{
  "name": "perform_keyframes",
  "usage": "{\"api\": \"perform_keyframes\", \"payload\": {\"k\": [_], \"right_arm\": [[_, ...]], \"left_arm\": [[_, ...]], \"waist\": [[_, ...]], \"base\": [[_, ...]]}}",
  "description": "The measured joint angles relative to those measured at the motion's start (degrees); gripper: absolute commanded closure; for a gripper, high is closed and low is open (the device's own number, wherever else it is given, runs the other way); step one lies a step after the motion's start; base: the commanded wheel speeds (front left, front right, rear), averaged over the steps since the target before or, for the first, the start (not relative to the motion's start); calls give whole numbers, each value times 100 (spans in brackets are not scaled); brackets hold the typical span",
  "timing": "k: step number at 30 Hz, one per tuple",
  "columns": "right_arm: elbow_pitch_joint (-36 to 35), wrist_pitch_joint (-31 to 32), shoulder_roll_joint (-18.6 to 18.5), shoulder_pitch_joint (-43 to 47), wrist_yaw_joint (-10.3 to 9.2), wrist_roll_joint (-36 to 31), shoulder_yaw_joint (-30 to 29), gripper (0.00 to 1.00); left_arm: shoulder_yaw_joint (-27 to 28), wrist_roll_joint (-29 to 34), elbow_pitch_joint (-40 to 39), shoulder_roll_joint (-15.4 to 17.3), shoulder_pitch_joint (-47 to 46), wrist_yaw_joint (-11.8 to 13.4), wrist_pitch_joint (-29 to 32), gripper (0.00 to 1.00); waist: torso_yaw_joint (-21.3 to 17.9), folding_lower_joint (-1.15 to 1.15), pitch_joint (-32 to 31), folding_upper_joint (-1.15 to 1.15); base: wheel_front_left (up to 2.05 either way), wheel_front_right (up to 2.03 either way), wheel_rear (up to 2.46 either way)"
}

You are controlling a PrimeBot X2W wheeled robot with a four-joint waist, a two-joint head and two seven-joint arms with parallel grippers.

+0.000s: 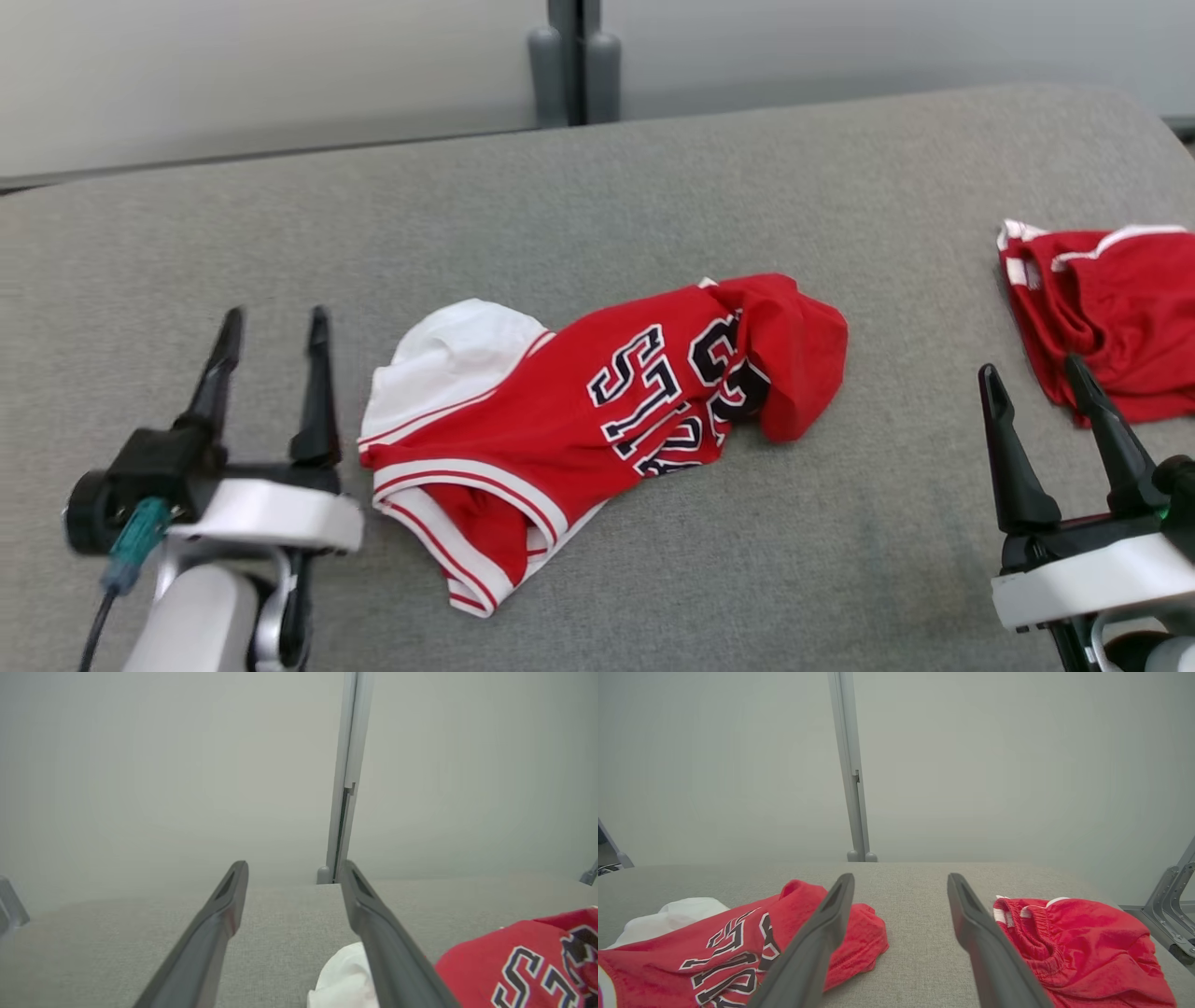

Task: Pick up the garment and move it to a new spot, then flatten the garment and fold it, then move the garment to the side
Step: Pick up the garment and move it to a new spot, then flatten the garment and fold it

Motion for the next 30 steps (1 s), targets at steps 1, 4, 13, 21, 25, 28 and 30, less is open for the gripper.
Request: {"api": "perform_keyframes", "payload": {"k": [1,4,13,21,25,28,30], "right_arm": [[8,24,-2,32,0,3,-9,0],[20,76,-48,193,0,4,-54,0],[43,274,-78,602,0,63,-18,0],[-102,375,-80,966,0,65,-24,0],[-189,400,-60,1052,0,65,-36,0],[-242,428,-73,1055,0,73,-60,0],[-242,431,-91,1053,0,82,-68,0]], "left_arm": [[88,-10,-13,64,112,13,-2,0],[254,-80,-96,208,493,0,-3,0],[209,-256,-387,307,1161,-121,134,0],[130,-263,-734,318,1562,-23,325,0],[112,-263,-832,330,1693,23,372,0],[83,-263,-893,333,1741,52,416,0],[75,-261,-934,331,1742,59,420,0]], "waist": [[50,0,-73,0],[183,0,-301,0],[396,0,-858,0],[339,0,-1162,0],[326,0,-1207,0],[327,0,-1224,0],[333,0,-1230,0]], "base": [[0,0,0],[0,0,0],[0,0,0],[0,0,0],[0,0,0],[0,0,0],[0,0,0]]}}
